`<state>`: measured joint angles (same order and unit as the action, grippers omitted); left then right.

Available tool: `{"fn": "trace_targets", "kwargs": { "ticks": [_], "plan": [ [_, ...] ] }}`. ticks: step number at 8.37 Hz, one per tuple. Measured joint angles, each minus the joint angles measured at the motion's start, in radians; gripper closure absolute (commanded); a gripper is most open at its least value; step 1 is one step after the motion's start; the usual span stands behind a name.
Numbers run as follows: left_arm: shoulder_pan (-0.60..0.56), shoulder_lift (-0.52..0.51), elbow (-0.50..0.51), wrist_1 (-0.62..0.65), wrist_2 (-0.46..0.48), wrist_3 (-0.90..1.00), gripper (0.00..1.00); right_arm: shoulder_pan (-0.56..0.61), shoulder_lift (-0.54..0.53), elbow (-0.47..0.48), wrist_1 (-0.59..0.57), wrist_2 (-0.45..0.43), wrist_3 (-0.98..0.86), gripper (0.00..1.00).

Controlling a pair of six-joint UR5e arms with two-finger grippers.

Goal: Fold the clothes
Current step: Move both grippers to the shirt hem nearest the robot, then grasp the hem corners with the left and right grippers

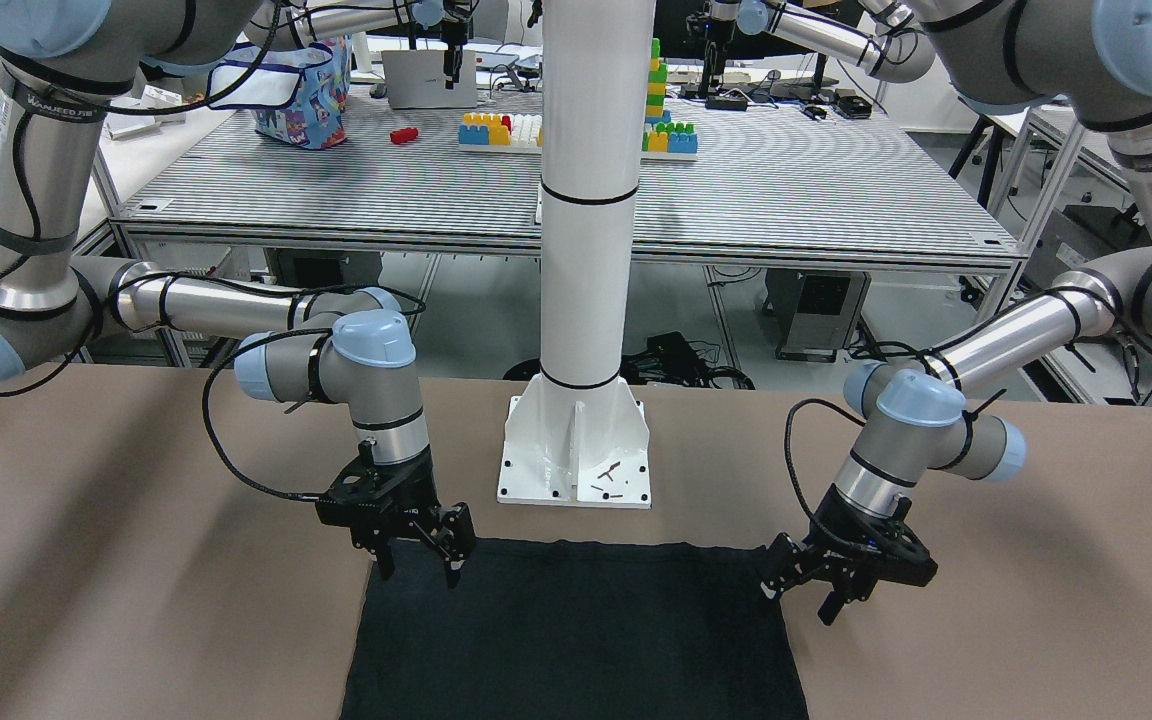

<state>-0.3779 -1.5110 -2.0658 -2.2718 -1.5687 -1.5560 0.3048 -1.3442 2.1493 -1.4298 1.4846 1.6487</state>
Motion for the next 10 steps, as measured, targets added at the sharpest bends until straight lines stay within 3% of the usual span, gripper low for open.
{"fn": "trace_targets", "kwargs": {
  "ticks": [2,3,4,6,10],
  "plan": [
    [0.162,0.084,-0.029,0.0,0.118,-0.045,0.01,-0.079,-0.089,0.05,0.004,-0.046,0.035,0.06],
    [0.224,0.107,-0.03,0.001,0.162,-0.056,0.14,-0.1,-0.116,0.062,0.005,-0.055,0.032,0.06],
    [0.27,0.118,-0.025,0.002,0.194,-0.062,0.42,-0.113,-0.134,0.067,0.006,-0.059,0.028,0.06],
    [0.311,0.119,-0.018,0.02,0.22,-0.061,0.5,-0.122,-0.155,0.069,0.008,-0.065,0.022,0.06],
    [0.324,0.077,-0.005,0.065,0.223,-0.058,0.55,-0.124,-0.162,0.066,0.008,-0.069,0.001,0.06]
  ]
}}
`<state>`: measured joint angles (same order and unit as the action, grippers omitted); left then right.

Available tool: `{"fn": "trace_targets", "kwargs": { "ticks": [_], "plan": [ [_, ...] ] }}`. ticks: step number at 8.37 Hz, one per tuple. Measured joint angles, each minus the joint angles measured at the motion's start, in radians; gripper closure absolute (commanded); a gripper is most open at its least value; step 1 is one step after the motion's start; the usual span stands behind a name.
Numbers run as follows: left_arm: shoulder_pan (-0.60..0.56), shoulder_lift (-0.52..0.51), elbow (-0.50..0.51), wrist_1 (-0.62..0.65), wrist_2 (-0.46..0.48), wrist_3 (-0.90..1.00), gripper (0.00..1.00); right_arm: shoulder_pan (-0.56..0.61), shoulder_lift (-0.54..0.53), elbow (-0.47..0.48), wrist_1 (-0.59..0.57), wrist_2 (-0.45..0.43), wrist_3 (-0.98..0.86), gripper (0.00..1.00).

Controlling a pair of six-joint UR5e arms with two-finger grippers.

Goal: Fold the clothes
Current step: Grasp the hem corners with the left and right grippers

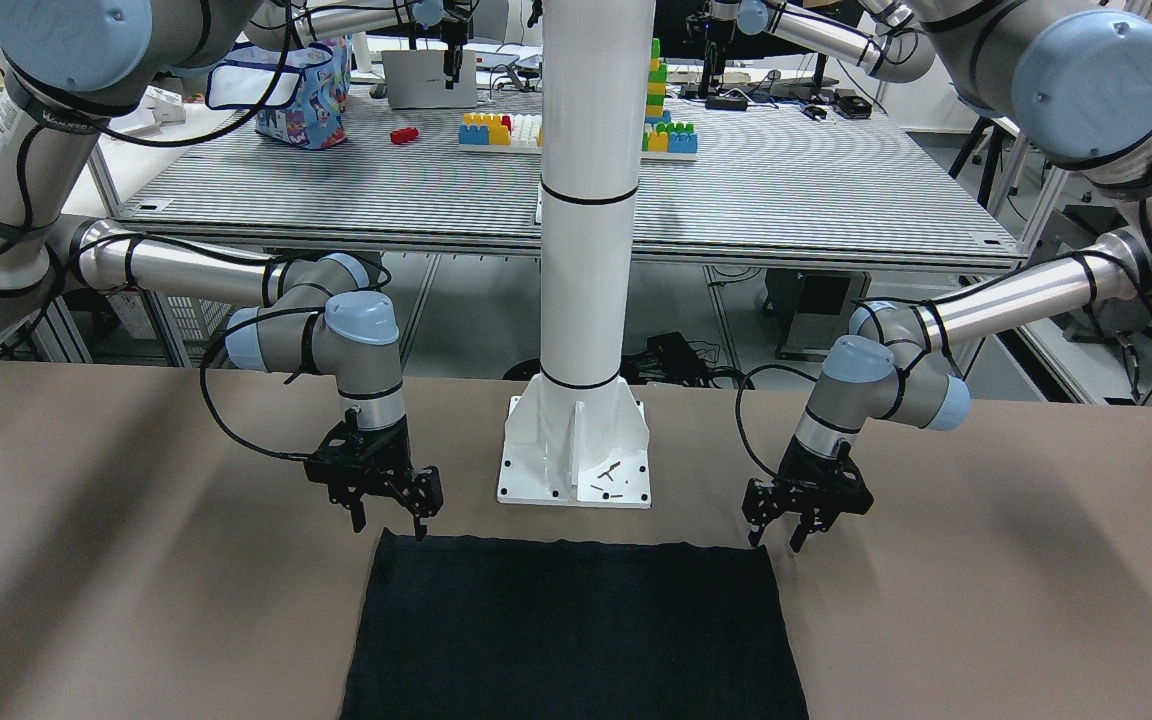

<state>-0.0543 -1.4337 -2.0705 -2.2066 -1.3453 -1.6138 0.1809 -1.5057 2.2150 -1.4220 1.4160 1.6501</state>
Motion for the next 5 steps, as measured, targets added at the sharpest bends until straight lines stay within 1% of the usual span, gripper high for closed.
{"fn": "trace_targets", "kwargs": {
  "ticks": [2,3,5],
  "plan": [
    [0.0,-0.072,0.004,0.08,-0.002,0.001,0.56,0.001,-0.001,0.0,0.0,0.0,-0.003,0.06],
    [-0.002,-0.092,0.003,0.108,-0.004,0.002,0.56,0.001,-0.001,0.001,0.0,0.0,-0.004,0.06],
    [-0.008,-0.087,0.0,0.126,-0.006,0.01,0.56,0.001,-0.001,0.001,0.0,-0.001,-0.004,0.06]
  ]
}}
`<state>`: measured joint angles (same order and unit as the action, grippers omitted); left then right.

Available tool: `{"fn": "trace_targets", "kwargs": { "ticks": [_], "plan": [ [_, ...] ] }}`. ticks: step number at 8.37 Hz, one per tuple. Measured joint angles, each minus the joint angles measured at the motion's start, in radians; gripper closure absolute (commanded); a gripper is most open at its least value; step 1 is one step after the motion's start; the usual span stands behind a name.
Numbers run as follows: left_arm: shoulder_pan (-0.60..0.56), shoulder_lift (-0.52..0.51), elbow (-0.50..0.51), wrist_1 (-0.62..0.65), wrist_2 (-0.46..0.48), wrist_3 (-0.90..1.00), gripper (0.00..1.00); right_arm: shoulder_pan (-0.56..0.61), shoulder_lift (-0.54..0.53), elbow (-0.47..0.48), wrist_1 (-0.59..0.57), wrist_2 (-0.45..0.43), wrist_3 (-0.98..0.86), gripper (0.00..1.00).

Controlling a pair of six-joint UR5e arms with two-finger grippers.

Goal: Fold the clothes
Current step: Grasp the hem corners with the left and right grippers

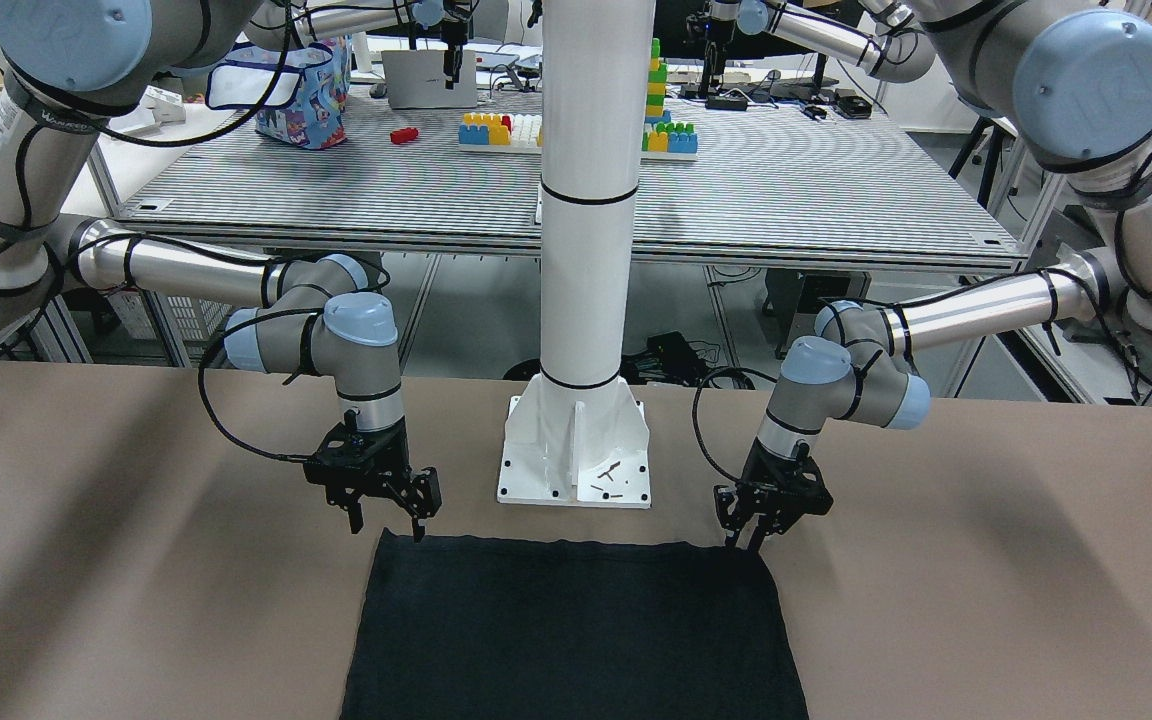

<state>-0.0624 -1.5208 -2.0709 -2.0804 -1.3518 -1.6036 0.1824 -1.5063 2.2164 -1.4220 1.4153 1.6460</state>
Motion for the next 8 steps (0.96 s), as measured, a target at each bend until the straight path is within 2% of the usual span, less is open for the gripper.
{"fn": "trace_targets", "kwargs": {
  "ticks": [2,4,5,8],
  "plan": [
    [-0.003,0.035,-0.012,0.002,-0.003,0.014,0.59,0.0,0.001,0.0,0.0,0.0,0.0,0.06],
    [-0.004,0.048,-0.017,0.002,-0.005,0.018,0.72,0.0,0.002,-0.001,0.0,0.0,0.0,0.06],
    [-0.004,0.049,-0.017,0.002,-0.006,0.019,0.76,-0.001,0.002,-0.001,0.0,-0.001,0.0,0.06],
    [-0.001,0.041,-0.017,0.002,-0.005,0.019,0.78,-0.001,0.001,-0.002,0.0,-0.001,0.0,0.06]
  ]
}}
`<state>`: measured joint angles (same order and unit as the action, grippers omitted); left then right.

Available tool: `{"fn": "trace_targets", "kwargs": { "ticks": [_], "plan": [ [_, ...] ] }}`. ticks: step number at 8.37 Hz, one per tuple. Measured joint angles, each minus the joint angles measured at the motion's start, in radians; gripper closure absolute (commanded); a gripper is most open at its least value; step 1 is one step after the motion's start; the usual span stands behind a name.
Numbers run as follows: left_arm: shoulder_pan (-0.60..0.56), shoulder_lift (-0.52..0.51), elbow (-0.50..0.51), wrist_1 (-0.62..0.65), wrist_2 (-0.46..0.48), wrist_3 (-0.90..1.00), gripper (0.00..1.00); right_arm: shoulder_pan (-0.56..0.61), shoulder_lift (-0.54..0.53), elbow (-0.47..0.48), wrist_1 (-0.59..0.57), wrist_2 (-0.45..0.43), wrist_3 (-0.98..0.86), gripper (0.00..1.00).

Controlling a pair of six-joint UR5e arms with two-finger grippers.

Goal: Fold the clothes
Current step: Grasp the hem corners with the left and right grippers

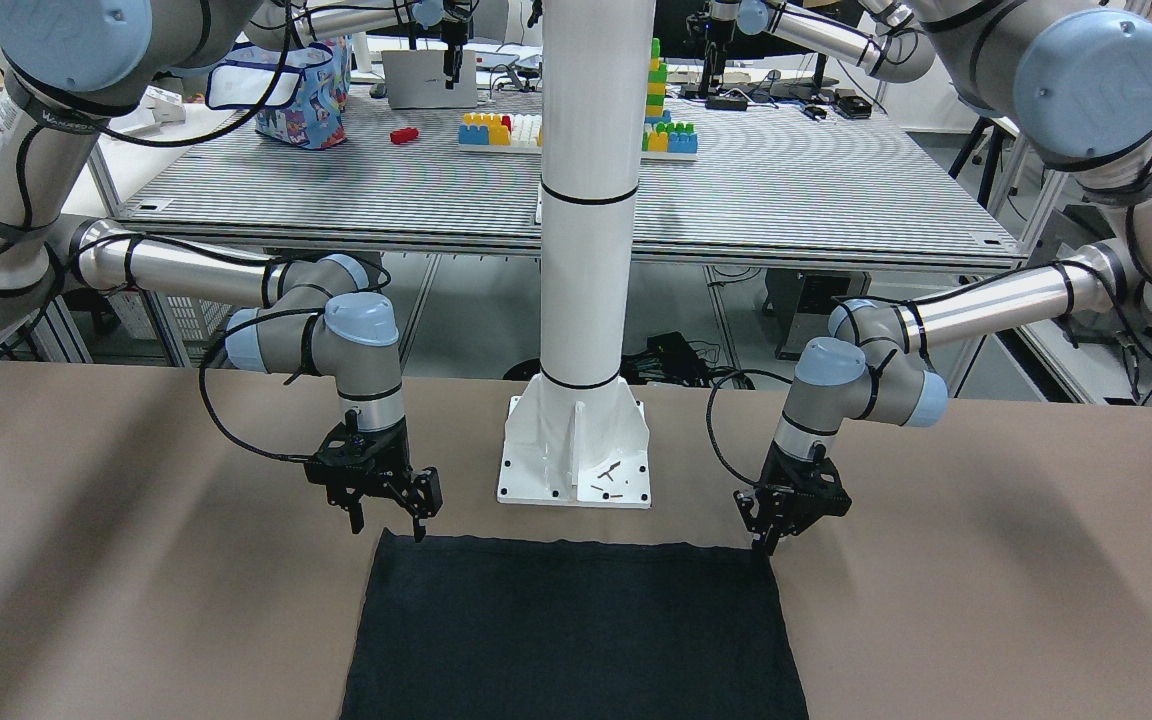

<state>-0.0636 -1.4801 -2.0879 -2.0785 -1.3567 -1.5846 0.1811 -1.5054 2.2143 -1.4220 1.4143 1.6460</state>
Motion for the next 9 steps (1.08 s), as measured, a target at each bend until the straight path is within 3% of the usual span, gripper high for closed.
{"fn": "trace_targets", "kwargs": {
  "ticks": [2,4,6,8,9],
  "plan": [
    [0.001,-0.005,0.001,0.0,0.001,0.0,1.0,0.0,0.0,0.0,0.0,0.0,0.0,0.06],
    [0.001,-0.006,0.001,0.001,0.001,0.0,1.0,0.0,-0.001,0.0,0.0,0.001,0.0,0.07],
    [0.0,-0.005,0.001,0.001,0.002,0.0,1.0,0.0,-0.017,-0.002,0.0,0.001,0.0,0.23],
    [-0.001,-0.006,0.002,0.002,0.003,0.0,1.0,-0.015,-0.073,-0.004,0.036,-0.003,0.005,0.32],
    [0.0,-0.006,0.002,0.002,0.004,0.0,1.0,-0.039,-0.11,-0.016,0.092,-0.031,0.012,0.49]
  ]
}}
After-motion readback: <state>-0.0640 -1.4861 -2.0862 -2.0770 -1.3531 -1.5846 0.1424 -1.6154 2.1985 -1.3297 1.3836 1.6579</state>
